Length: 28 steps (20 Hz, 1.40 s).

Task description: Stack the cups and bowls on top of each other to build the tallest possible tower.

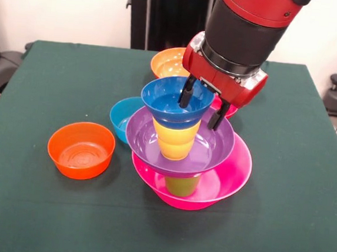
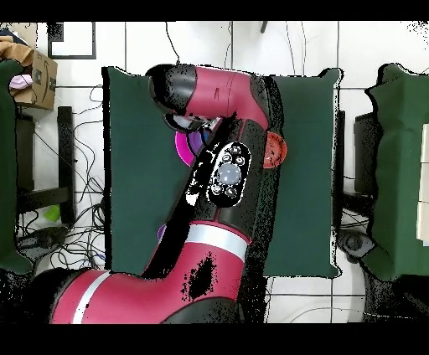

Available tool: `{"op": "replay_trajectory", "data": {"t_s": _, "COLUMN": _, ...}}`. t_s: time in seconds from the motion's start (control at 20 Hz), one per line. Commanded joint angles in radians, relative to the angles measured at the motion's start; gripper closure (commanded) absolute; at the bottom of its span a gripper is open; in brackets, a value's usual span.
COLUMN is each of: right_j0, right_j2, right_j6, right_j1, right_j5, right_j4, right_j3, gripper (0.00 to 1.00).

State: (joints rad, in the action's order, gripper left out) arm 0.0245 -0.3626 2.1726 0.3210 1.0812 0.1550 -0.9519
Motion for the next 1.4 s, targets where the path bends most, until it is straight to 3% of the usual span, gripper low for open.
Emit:
{"op": "replay_trajectory", "data": {"t_s": 0.05, "right_j0": 0.014, "right_j2": 0.072, "right_j6": -0.038, "right_j1": 0.008, "right_j5": -0.01, "right_j4": -0.08, "right_j3": -0.063, "gripper": 0.0}}
{"op": "replay_trajectory", "data": {"t_s": 0.5, "right_j0": 0.033, "right_j2": 0.045, "right_j6": -0.064, "right_j1": 0.127, "right_j5": 0.213, "right_j4": -0.066, "right_j3": -0.065, "gripper": 0.0}}
{"op": "replay_trajectory", "data": {"t_s": 0.8, "right_j0": 0.023, "right_j2": 0.048, "right_j6": -0.08, "right_j1": 0.145, "right_j5": 0.253, "right_j4": -0.08, "right_j3": -0.047, "gripper": 0.0}}
{"op": "replay_trajectory", "data": {"t_s": 0.95, "right_j0": 0.015, "right_j2": 0.065, "right_j6": -0.102, "right_j1": 0.168, "right_j5": 0.214, "right_j4": -0.081, "right_j3": -0.082, "gripper": 0.0}}
{"op": "replay_trajectory", "data": {"t_s": 1.2, "right_j0": 0.013, "right_j2": 0.109, "right_j6": -0.156, "right_j1": 0.231, "right_j5": -0.001, "right_j4": -0.085, "right_j3": -0.236, "gripper": 0.0}}
{"op": "replay_trajectory", "data": {"t_s": 1.4, "right_j0": 0.005, "right_j2": 0.129, "right_j6": -0.191, "right_j1": 0.266, "right_j5": -0.043, "right_j4": -0.089, "right_j3": -0.288, "gripper": 0.0}}
